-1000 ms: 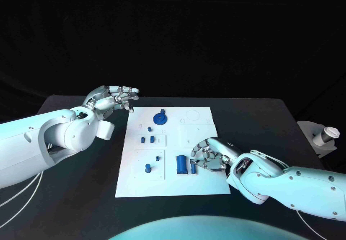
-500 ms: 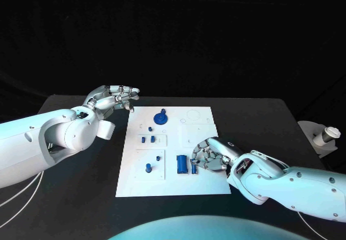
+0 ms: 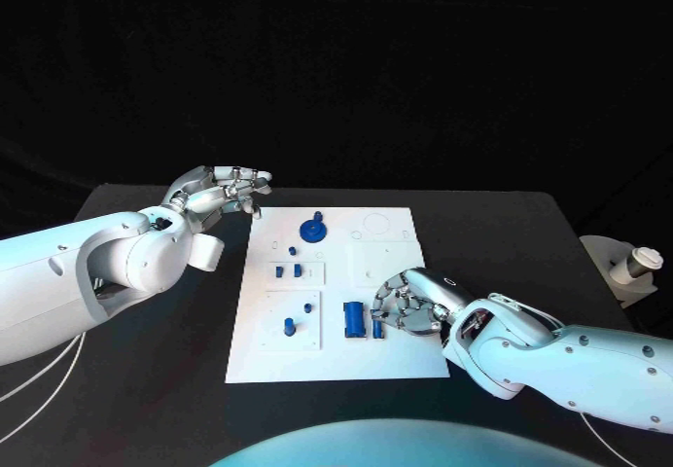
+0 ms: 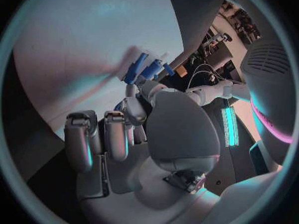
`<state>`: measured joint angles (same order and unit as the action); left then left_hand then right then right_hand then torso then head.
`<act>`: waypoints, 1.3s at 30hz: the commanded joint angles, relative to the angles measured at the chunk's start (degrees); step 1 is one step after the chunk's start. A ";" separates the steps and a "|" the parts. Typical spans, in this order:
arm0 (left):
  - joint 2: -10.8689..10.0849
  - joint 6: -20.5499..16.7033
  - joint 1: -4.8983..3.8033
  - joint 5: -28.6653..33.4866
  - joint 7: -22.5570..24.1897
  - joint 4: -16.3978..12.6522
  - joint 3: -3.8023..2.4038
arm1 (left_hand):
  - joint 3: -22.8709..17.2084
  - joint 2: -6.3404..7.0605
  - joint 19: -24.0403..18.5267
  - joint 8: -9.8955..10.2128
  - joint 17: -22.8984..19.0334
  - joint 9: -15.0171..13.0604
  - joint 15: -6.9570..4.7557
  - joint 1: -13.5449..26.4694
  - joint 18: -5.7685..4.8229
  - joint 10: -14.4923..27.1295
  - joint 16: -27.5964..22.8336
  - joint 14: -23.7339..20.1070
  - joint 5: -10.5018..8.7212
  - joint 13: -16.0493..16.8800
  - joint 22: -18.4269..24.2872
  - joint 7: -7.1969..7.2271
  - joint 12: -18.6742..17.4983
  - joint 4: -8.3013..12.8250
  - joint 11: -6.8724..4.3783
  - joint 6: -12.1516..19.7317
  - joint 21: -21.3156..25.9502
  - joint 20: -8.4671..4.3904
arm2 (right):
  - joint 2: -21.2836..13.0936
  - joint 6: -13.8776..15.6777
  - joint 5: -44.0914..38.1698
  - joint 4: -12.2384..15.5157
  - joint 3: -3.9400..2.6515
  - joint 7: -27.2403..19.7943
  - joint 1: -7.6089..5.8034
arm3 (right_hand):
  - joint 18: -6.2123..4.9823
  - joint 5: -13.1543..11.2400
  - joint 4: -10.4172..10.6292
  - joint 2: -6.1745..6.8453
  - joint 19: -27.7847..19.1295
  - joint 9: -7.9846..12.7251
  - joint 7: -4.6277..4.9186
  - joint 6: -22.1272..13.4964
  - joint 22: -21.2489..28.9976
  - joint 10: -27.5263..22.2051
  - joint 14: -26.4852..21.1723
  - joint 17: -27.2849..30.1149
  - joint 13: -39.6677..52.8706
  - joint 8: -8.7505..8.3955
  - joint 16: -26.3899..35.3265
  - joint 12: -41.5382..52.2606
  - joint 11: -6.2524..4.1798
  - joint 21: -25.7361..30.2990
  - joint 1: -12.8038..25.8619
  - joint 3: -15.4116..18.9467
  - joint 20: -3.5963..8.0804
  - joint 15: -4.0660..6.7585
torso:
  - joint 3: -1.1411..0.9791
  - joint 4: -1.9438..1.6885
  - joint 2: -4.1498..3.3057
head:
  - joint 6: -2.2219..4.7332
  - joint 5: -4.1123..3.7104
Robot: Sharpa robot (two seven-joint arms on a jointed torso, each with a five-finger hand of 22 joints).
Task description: Assemble the parts on the task board
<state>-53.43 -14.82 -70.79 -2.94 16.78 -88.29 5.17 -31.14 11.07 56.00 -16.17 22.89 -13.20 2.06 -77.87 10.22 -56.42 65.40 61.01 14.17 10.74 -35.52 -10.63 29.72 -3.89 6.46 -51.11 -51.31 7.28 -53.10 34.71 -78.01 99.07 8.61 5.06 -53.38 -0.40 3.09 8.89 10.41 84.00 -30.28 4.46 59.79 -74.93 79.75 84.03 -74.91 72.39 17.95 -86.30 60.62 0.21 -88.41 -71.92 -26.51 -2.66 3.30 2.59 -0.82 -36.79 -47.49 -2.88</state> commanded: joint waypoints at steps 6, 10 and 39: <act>0.04 0.60 -0.03 -0.14 0.20 -0.11 -0.04 | -0.01 -0.43 0.14 -0.16 -0.06 0.02 0.17 0.21 0.30 0.58 0.03 -0.05 0.05 0.06 0.07 -0.05 0.40 -0.23 -0.02 0.40 0.22 0.36 | 0.36 -2.12 0.20 -0.84 0.07 0.34 0.16 | -0.02 0.30 0.61 -0.30 5.31 0.33 0.23 -1.41 -14.52 -0.38 4.12 -6.24 -0.28 -0.23 0.16 -0.54 -0.06 0.30 0.21 -0.22 0.16 0.33 | 0.01 -0.04 0.00 | 0.07 0.01; 0.04 0.59 -0.03 -0.14 0.19 -0.12 -0.04 | -0.02 -0.43 0.13 -0.14 -0.06 0.04 0.18 0.24 0.30 0.65 0.03 -0.06 0.06 0.05 0.08 -0.06 0.40 -0.28 0.00 0.47 0.24 0.37 | 0.42 -2.60 0.20 -1.28 0.07 0.12 0.17 | -0.01 0.20 -0.51 -0.35 5.33 0.40 0.25 -1.57 -14.53 -0.53 4.13 -6.34 -0.38 -0.12 0.15 -0.62 -0.05 0.26 -1.71 -0.98 0.11 0.31 | 0.02 -0.01 0.02 | -0.04 0.08; 0.10 0.62 -0.03 -0.14 0.22 0.02 -0.03 | -0.02 -0.43 0.13 -0.14 -0.06 0.04 0.18 0.24 0.30 0.65 0.03 -0.06 0.06 0.05 0.08 -0.06 0.40 -0.28 0.00 0.47 0.24 0.37 | -0.20 3.48 2.47 -1.05 0.04 -3.97 0.58 | -0.01 -0.23 -1.78 0.79 5.32 0.65 0.72 -2.01 -14.53 -0.69 4.15 -6.54 -0.50 0.03 0.12 -0.56 0.32 0.29 -2.24 -0.44 -0.05 0.02 | -0.03 0.00 0.06 | 0.20 0.06</act>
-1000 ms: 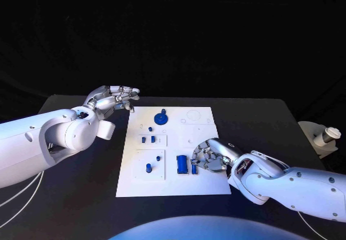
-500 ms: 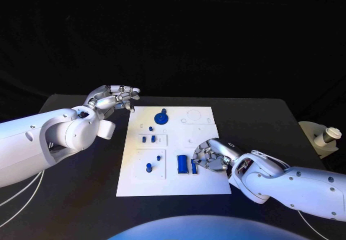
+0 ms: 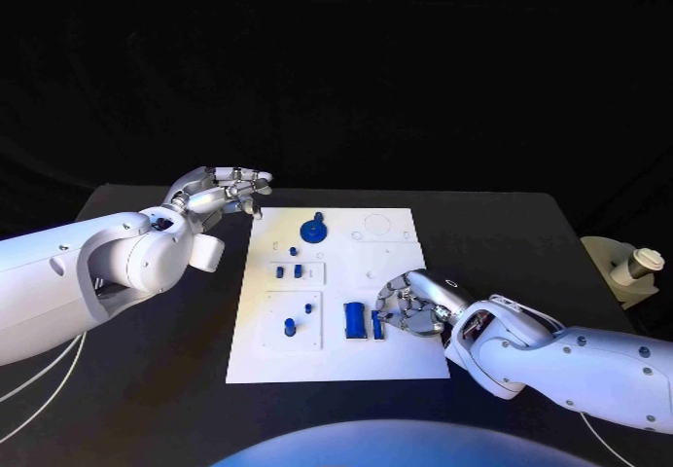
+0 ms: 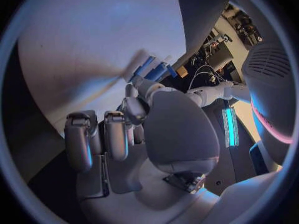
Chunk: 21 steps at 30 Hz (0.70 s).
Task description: Assemble the parts on the task board
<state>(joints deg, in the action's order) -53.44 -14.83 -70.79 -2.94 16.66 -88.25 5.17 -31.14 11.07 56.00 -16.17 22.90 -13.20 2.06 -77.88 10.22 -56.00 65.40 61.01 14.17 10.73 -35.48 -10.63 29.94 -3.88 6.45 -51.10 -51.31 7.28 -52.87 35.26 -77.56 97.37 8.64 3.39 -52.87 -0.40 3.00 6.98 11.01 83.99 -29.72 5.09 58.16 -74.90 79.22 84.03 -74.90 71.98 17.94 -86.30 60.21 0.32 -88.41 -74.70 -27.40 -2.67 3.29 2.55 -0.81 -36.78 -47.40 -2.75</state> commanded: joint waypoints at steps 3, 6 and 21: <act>0.18 0.63 -0.02 -0.14 0.49 0.10 -0.02 | -0.04 -0.44 0.13 -0.10 -0.07 0.06 0.21 0.27 0.30 0.37 0.05 -0.09 0.06 0.04 0.08 -0.09 0.21 -0.37 0.03 0.58 0.30 0.40 | -1.39 4.08 6.87 1.64 -0.10 -5.29 -0.22 | -0.09 0.00 0.62 0.69 5.19 0.43 0.56 -1.69 -14.44 -0.65 4.05 -6.13 -0.52 -0.61 0.33 -0.84 0.56 0.65 1.25 0.94 -0.21 -0.22 | 0.03 0.04 0.13 | 0.33 -0.12; 0.29 0.58 0.03 -0.07 0.87 0.30 0.00 | 0.00 -0.35 0.10 -0.09 -0.09 0.07 0.23 0.35 0.30 0.45 0.02 -0.15 0.04 0.04 0.11 -0.10 0.23 -0.44 0.06 0.65 0.36 0.43 | -2.33 3.67 15.04 2.33 -0.21 -9.51 -1.36 | -0.43 2.58 1.33 1.12 4.59 0.86 1.31 -3.46 -13.96 -1.34 3.77 -5.16 -0.95 -1.48 0.87 -1.55 1.20 2.30 2.13 1.60 -0.60 -0.76 | 0.06 0.14 0.26 | 1.01 -0.29; 4.13 0.85 1.55 8.29 7.02 6.57 0.06 | 3.09 1.20 -6.33 -0.93 -7.27 -0.18 2.93 1.02 0.11 3.07 -17.01 -9.89 -0.63 -3.37 9.08 -0.81 -4.03 -4.63 1.71 2.80 15.25 3.22 | 2.55 -8.34 59.84 -13.86 -0.46 -26.56 -10.44 | -9.80 3.30 0.73 -0.25 -22.54 2.31 5.15 -9.30 10.12 -23.08 -21.01 35.87 -27.16 -3.43 35.50 -36.27 4.85 63.46 -0.85 -2.43 -4.35 -4.50 | 0.70 0.96 3.39 | 7.33 -0.22</act>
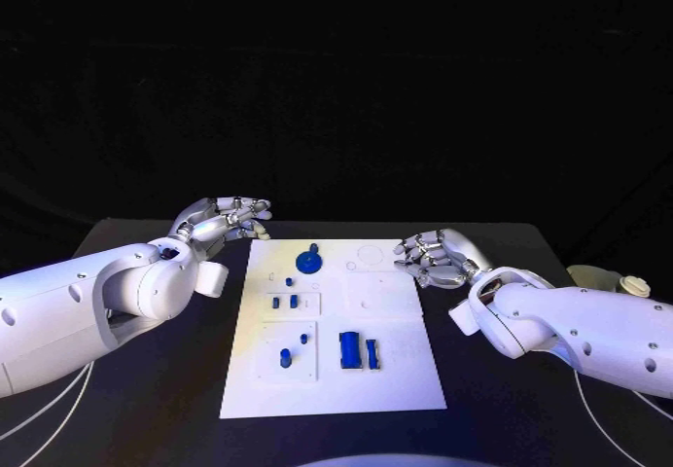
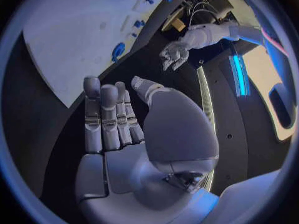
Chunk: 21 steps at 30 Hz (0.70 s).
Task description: Assemble the parts on the task board
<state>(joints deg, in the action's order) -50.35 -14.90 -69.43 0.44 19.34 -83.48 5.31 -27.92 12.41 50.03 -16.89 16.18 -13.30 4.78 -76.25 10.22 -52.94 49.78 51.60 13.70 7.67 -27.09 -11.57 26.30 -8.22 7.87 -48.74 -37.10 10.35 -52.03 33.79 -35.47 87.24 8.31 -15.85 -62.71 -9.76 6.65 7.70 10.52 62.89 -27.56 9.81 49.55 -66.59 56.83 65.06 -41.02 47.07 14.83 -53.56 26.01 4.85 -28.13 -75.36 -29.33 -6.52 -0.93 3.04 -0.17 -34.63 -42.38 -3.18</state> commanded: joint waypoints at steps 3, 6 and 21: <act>2.52 1.54 0.45 6.16 5.90 4.40 -0.14 | -0.40 -0.41 -2.63 -0.48 -3.43 -0.15 1.45 -1.63 -0.21 0.03 -9.84 -2.55 -0.22 -2.57 4.31 0.87 -3.89 -0.76 0.92 1.09 6.89 1.49 | 4.00 -9.00 22.76 -8.24 -0.41 -9.04 -1.08 | -0.21 -0.59 -0.14 0.04 -6.16 1.28 1.05 -1.84 8.10 -1.51 -9.94 7.62 -12.35 -1.49 12.58 -9.51 2.33 10.58 -0.26 -2.64 -2.54 -2.76 | 0.22 0.47 1.86 | 3.85 0.39; 4.14 1.46 0.68 7.17 7.31 7.09 -0.19 | -0.50 -0.43 -4.61 -0.17 -4.61 0.04 2.43 -1.93 -0.54 -0.13 -13.97 -3.88 -0.23 -3.68 6.47 1.33 -5.87 -1.02 1.60 1.78 10.47 2.48 | 6.17 -10.76 26.46 -12.25 -0.77 -10.18 -1.34 | -0.53 -0.67 -0.48 -0.26 -6.75 2.05 1.42 -1.82 12.14 -0.59 -11.55 11.76 -18.56 -2.21 18.19 -12.87 3.09 14.04 0.07 -3.00 -3.65 -3.83 | 0.13 0.52 2.28 | 4.91 0.69; 9.57 -3.04 1.75 7.42 7.44 13.56 -0.37 | 27.92 -12.41 -50.03 16.89 -16.18 13.30 -4.78 22.87 -10.22 52.94 -49.78 -51.60 -13.70 -7.67 27.09 11.57 -26.30 8.22 -7.87 48.74 37.10 -10.35 | 12.62 -11.68 28.09 -21.25 -1.67 -8.94 -1.54 | 9.76 -6.65 -7.70 -10.52 -62.89 27.56 -9.81 -49.55 66.59 -56.83 -65.06 41.02 -47.07 -14.83 53.56 -26.01 -4.85 28.13 25.99 29.33 6.52 0.93 | -0.36 0.47 3.12 | 6.84 1.55</act>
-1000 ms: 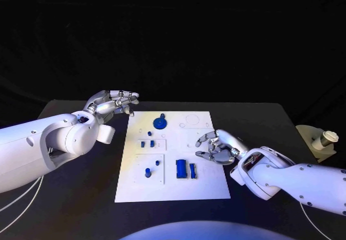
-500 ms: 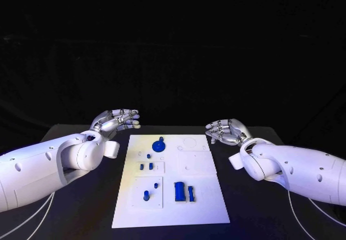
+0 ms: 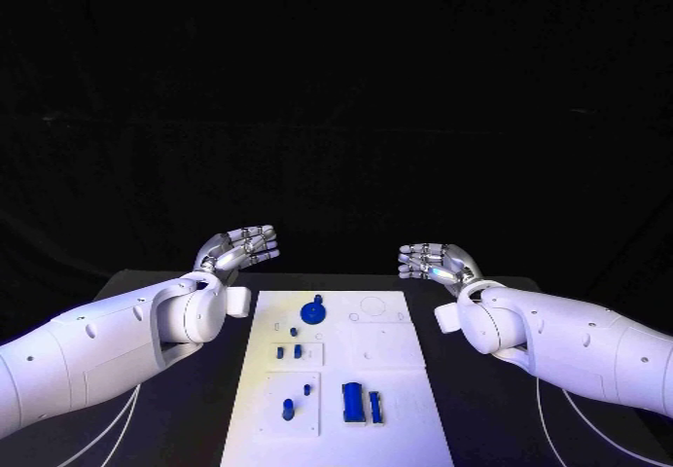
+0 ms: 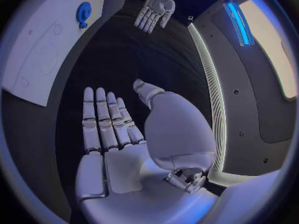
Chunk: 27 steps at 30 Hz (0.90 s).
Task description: Assemble the parts on the task board
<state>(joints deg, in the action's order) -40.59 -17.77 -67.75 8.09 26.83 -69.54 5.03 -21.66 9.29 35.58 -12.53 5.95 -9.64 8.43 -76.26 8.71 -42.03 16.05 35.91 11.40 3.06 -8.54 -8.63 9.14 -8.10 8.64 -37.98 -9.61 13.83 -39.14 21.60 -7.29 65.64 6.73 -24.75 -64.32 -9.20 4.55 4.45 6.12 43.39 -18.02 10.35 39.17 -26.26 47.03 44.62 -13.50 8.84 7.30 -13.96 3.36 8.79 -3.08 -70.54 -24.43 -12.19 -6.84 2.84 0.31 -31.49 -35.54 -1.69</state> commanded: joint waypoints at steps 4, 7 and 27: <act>-0.50 -2.22 0.66 -0.84 0.18 -1.95 -0.46 | 21.66 -9.29 -35.58 12.53 -5.95 9.64 -8.43 30.71 -8.71 42.03 -16.05 -35.91 -11.40 -3.06 8.54 8.63 -9.14 8.10 -8.64 37.98 9.61 -13.83 | -0.72 2.39 0.53 2.40 -0.66 -0.46 0.42 | 9.20 -4.55 -4.45 -6.12 -43.39 18.02 -10.35 -39.17 26.26 -47.03 -44.62 13.50 -8.84 -7.30 13.96 -3.36 -8.79 3.08 28.45 24.43 12.19 6.84 | -1.18 -0.12 0.11 | 0.44 0.68; -0.99 -5.52 1.61 -1.83 0.56 -4.48 -1.09 | 21.66 -9.29 -35.58 12.53 -5.95 9.64 -8.43 76.26 -8.71 42.03 -16.05 -35.91 -11.40 -3.06 8.54 8.63 -9.14 8.10 -8.64 37.98 9.61 -13.83 | -1.45 5.42 1.55 5.70 -1.58 -1.15 0.98 | 9.20 -4.55 -4.45 -6.12 -43.39 18.02 -10.35 -39.17 26.26 -47.03 -44.62 13.50 -8.84 -7.30 13.96 -3.36 -8.79 3.08 70.54 24.43 12.19 6.84 | -2.34 -0.25 0.25 | 0.94 1.39; -4.10 -26.34 7.59 -8.09 2.96 -20.42 -5.03 | 21.66 -9.29 -35.58 12.53 -5.95 9.64 -8.43 76.26 -8.71 42.03 -16.05 -35.91 -11.40 -3.06 8.54 8.63 -9.14 8.10 -8.64 37.98 9.61 -13.83 | -5.55 22.51 7.29 24.31 -6.73 -5.04 4.16 | 9.20 -4.55 -4.45 -6.12 -43.39 18.02 -10.35 -39.17 26.26 -47.03 -44.62 13.50 -8.84 -7.30 13.96 -3.36 -8.79 3.08 70.54 24.43 12.19 6.84 | -2.84 -0.31 0.31 | 1.16 1.69</act>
<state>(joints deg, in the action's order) -44.71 -40.35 -60.15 2.10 28.23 -89.70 0.09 -0.23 0.01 0.36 -0.27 0.10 -0.10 -0.02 -0.80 0.72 -0.36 0.38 0.34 0.20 0.08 -0.10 0.00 0.37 0.01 0.03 -0.30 -0.26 0.03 -44.65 41.42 -1.05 89.82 0.03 -28.09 -60.21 -0.78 0.30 0.00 -0.01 0.26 -0.08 0.00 0.20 -0.11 0.30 0.29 -0.08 0.08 0.19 -0.20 0.20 0.00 -0.27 -0.43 -0.24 -0.01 0.01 0.01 0.00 -31.18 -34.38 -0.01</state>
